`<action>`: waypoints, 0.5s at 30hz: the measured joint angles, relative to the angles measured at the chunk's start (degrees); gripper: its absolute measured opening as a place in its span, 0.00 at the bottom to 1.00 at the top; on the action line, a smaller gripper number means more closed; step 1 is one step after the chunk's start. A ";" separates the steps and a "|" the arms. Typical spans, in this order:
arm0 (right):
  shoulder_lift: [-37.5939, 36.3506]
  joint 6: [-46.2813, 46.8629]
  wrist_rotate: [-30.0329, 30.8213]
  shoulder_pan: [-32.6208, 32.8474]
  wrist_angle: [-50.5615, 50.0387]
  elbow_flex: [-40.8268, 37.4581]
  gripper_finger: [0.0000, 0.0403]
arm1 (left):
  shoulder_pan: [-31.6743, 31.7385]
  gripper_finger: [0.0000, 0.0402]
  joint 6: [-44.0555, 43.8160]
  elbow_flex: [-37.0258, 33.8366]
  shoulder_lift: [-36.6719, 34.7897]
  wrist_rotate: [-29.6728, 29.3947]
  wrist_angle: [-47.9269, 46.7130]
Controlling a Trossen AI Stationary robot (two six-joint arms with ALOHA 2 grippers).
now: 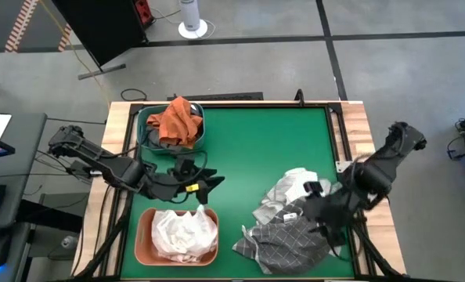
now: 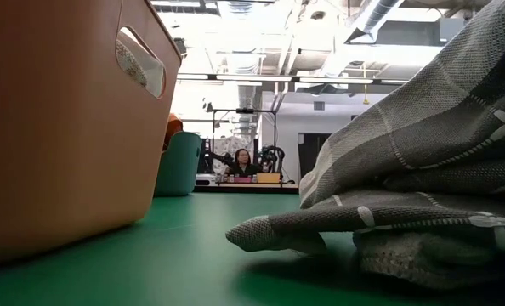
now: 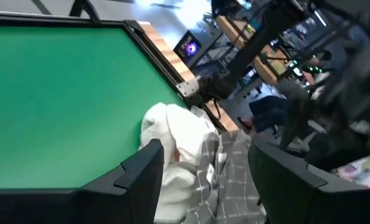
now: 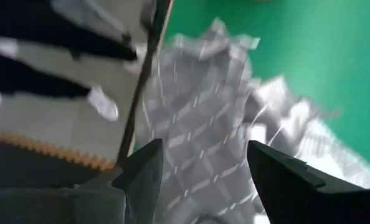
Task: Sort microfiber towel by color & place in baskets
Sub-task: Put the black and white microfiber towel into the green bin
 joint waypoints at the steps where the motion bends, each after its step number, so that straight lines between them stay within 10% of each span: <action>1: 0.00 0.76 -0.08 1.18 0.29 -1.95 0.65 | 0.45 0.56 -0.06 0.00 0.00 0.00 -0.03; 15: 0.09 7.39 2.34 10.46 4.15 -20.95 0.63 | 5.33 0.56 -0.23 0.00 0.00 6.31 -0.23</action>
